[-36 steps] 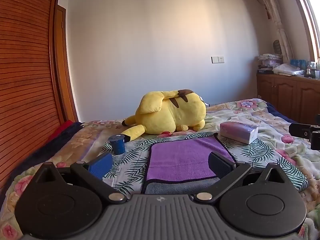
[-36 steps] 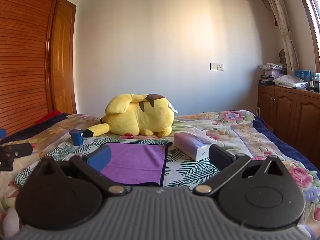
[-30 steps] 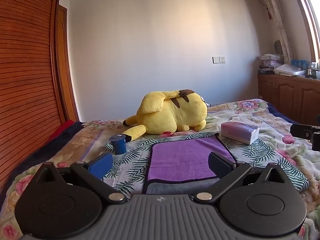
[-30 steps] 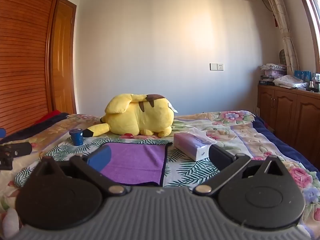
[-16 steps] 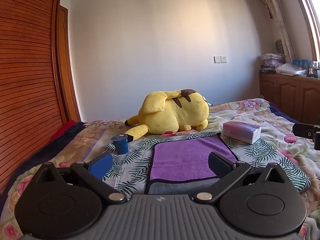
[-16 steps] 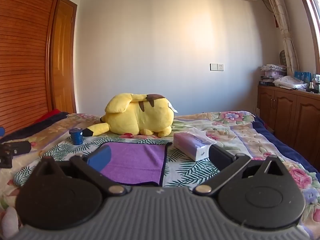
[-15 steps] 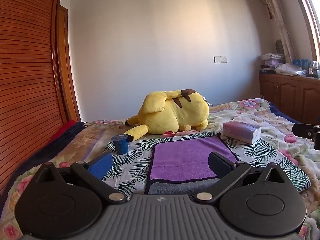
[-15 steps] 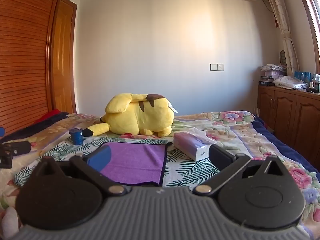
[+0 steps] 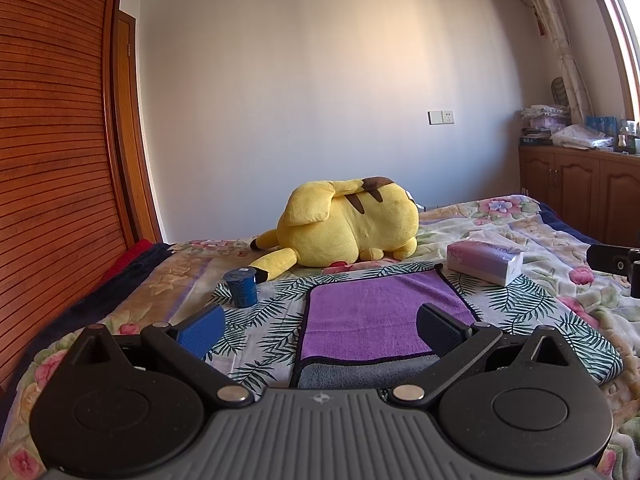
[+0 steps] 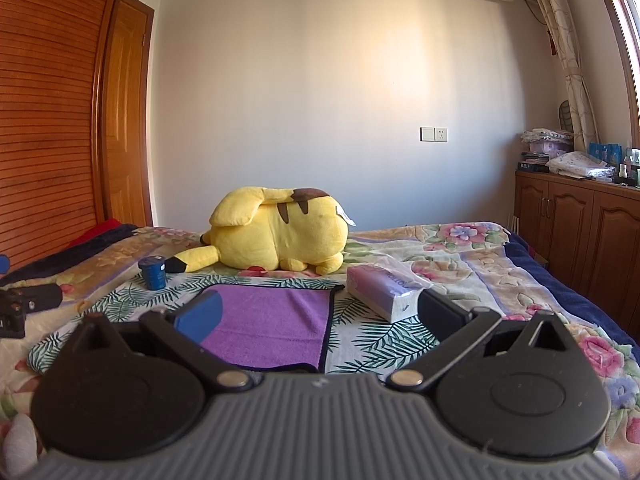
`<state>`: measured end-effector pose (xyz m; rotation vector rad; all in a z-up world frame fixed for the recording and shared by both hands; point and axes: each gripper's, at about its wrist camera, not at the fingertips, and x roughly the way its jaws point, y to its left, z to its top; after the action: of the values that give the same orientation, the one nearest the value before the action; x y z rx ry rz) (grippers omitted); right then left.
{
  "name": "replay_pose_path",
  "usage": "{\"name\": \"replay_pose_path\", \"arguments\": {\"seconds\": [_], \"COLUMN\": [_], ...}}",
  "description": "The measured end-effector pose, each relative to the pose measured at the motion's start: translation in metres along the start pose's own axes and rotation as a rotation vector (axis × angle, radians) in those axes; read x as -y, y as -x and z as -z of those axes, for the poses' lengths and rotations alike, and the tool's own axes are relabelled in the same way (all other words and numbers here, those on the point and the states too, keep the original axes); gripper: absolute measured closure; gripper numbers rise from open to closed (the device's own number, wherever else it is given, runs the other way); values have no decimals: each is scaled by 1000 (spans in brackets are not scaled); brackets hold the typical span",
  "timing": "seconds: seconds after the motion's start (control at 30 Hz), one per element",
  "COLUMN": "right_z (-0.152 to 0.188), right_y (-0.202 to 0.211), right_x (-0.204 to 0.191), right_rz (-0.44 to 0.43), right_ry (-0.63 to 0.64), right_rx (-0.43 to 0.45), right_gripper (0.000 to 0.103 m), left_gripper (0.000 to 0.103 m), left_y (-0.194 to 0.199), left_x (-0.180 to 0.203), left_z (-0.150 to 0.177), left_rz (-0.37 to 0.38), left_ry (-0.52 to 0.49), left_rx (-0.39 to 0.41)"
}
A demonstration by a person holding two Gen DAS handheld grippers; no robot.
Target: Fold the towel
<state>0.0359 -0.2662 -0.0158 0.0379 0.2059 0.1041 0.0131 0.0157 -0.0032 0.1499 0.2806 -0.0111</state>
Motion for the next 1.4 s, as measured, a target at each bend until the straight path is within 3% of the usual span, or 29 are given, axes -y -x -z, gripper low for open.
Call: {"name": "replay_pose_path", "arguments": {"seconds": [1.4], "right_z": [1], "right_y": [0], "right_x": [2], "right_rz": [5], "right_ry": [1], "right_rx": [4], "right_gripper": [0], "left_gripper": [0], "left_y": [-1], "left_x": [3], "left_z": [1], "left_rz": [-4], "left_ry": [-6], "left_rx": [-1]}}
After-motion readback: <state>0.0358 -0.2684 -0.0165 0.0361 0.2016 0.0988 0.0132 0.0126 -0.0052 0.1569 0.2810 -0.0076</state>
